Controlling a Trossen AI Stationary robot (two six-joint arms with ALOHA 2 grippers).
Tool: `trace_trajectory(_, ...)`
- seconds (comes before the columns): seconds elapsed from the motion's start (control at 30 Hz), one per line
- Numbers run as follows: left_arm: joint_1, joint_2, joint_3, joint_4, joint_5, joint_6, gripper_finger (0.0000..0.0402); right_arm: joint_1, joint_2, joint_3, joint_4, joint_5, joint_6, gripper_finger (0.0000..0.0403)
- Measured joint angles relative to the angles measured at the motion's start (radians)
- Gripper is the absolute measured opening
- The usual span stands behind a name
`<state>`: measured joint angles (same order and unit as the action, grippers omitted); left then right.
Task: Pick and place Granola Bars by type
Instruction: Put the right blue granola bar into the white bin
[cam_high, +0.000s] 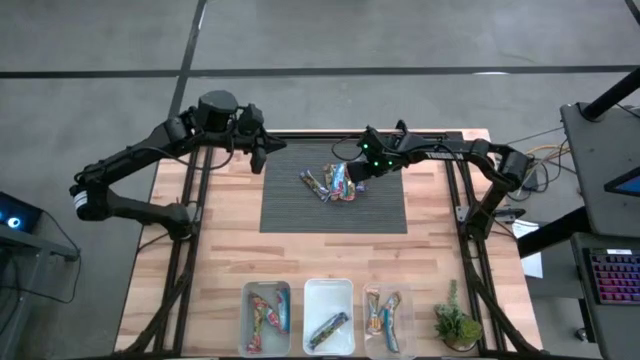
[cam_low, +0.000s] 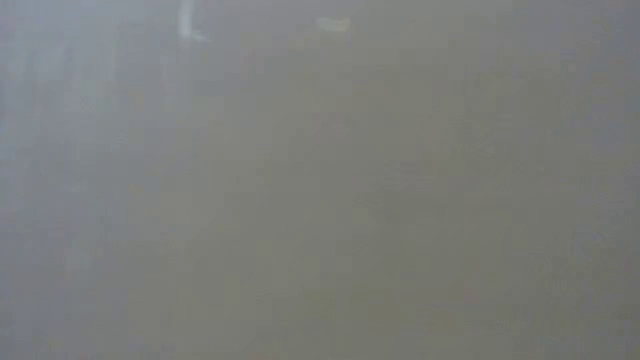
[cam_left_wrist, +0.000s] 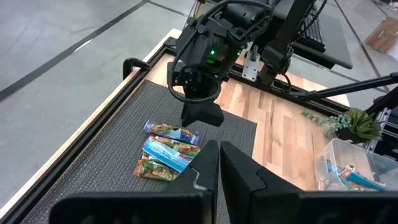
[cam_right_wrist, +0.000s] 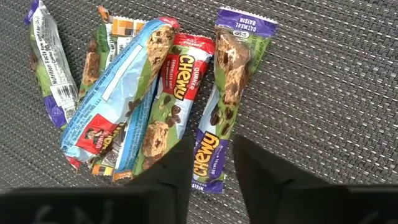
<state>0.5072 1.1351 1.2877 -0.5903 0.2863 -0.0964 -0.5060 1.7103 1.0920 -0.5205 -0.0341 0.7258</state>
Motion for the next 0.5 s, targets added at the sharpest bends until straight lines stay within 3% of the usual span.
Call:
trace_trajectory(0.23,0.002,0.0,0.0,0.0,0.0,0.021,0.0,0.0,0.0,0.0,-0.001,0.0,0.0,0.0039)
trace_trajectory(0.5,0.004,0.0,0.0,0.018,-0.053,0.055,0.0,0.0,-0.009,0.0,-0.003,-0.011,-0.005,0.001)
